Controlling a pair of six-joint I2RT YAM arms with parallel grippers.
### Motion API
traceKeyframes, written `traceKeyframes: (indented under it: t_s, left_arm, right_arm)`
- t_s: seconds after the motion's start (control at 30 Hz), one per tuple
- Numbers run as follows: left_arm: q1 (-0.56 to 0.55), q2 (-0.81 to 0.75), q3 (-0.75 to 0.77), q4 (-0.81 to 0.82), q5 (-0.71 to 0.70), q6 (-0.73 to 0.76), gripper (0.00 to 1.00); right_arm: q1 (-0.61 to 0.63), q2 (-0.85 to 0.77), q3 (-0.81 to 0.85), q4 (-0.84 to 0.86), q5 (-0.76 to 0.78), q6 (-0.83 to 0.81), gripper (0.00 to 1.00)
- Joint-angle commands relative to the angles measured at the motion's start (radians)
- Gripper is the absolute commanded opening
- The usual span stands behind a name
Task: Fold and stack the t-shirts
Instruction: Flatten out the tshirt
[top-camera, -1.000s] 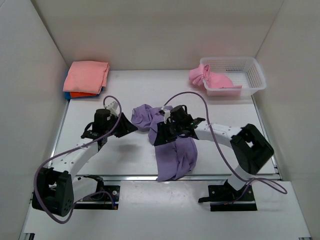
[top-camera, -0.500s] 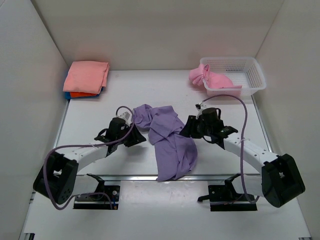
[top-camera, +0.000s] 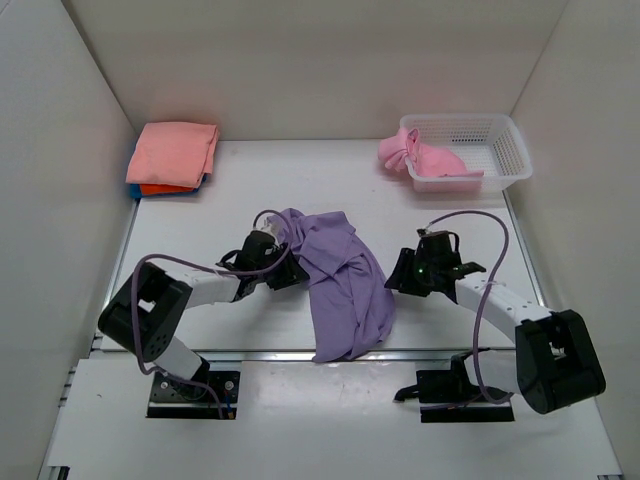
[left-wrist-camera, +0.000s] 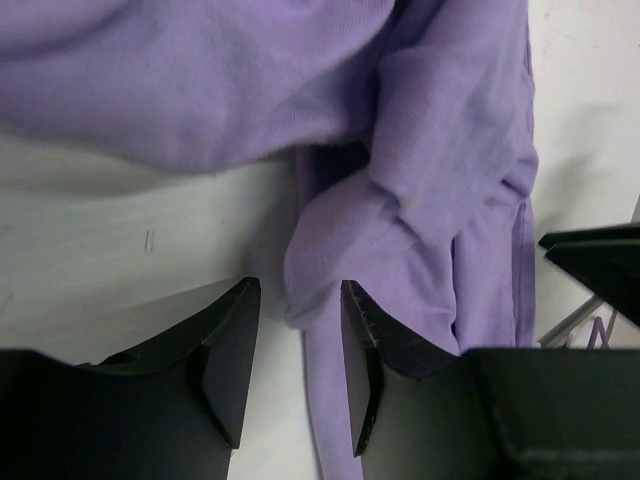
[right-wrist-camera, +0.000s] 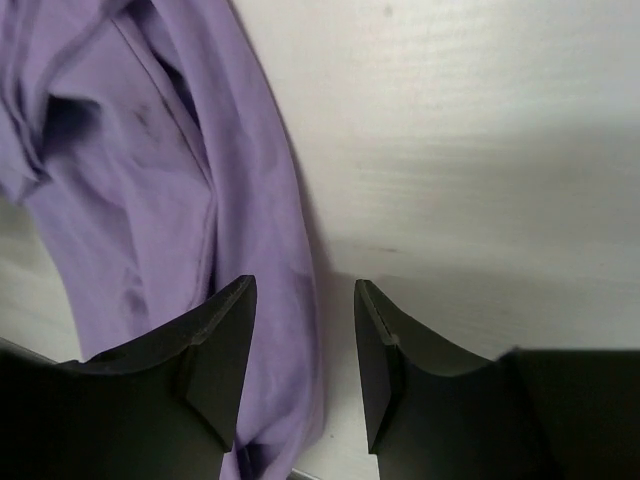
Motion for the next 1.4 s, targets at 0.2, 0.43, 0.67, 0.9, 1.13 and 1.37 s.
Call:
traceKeyframes:
  t_s: [0.2, 0.43, 0.67, 0.9, 1.13, 1.37]
  left_arm:
    - [-0.011, 0.119, 0.099, 0.079, 0.038, -0.008, 0.0]
    - [0.274, -0.1, 0.266, -0.174, 0.083, 0.165, 0.0]
    - [0.474, -0.395, 0.563, -0.453, -0.058, 0.353, 0.0]
    - [0.48, -0.512, 0.627, -0.541, -0.105, 0.39, 0.0]
    - [0.476, -0.567, 0.667, -0.595, -0.13, 0.412, 0.0]
    - [0.492, -0.536, 0.714, -0.642, -0.203, 0.464, 0.0]
  right_arm:
    - [0.08, 0.136, 0.04, -0.07, -0.018, -0.029, 0.38]
    - [0.056, 0.069, 0.302, -0.3, 0.199, -0.122, 0.0]
    - [-0.153, -0.122, 0.598, -0.313, 0.301, -0.213, 0.0]
    - [-0.187, -0.2, 0.68, -0.294, 0.321, -0.237, 0.0]
    - [-0.242, -0.238, 0.692, -0.305, 0.243, -0.248, 0.0]
    - [-0.26, -0.134, 0.793, -0.302, 0.281, -0.293, 0.0]
